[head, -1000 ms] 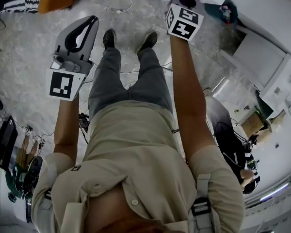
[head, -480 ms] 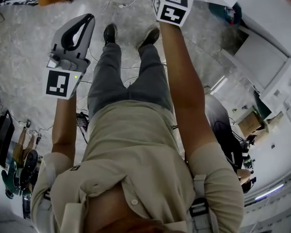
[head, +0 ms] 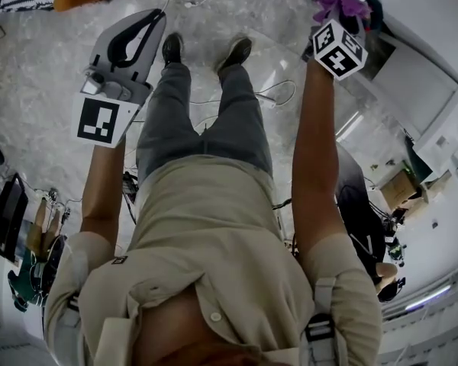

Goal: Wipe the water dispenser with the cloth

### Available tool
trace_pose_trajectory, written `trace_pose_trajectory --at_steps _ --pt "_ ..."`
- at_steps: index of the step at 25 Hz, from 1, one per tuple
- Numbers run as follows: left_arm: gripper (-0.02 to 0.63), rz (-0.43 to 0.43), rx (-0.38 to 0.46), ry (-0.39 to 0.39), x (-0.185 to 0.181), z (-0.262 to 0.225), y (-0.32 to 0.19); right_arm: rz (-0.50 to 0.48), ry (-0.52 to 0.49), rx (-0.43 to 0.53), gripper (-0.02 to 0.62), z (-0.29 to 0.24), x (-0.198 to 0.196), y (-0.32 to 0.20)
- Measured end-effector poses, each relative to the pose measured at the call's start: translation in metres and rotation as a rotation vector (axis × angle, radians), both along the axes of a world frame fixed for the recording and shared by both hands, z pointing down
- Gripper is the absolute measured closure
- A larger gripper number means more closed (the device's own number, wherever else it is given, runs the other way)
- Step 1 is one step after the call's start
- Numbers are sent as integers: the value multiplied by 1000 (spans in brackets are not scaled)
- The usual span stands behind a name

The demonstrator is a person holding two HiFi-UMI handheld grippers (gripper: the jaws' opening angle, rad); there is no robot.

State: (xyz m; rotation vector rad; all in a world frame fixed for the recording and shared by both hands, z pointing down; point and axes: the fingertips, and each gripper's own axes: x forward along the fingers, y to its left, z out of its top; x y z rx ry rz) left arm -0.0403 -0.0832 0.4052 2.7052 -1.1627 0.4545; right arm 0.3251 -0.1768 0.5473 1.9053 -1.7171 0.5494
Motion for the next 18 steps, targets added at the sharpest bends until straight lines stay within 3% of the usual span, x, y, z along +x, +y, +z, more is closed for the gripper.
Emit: trace_pose_trajectory --at_steps 6,11,14,16,18 --pt "580 -10 -18 10 1 9 4 -56 -86 -41 497 27 -60 -9" --pt "580 -64 -47 10 -23 29 10 -298 -118 -77 497 60 -183 -34" --pt "580 -97 -64 9 -47 44 15 -423 -137 -47 497 62 -260 -48" --pt "580 -112 -77 9 -59 52 18 -429 -174 -28 497 63 -284 -55" --pt "580 -119 -87 8 -65 60 19 -403 -187 -48 497 80 -282 -52"
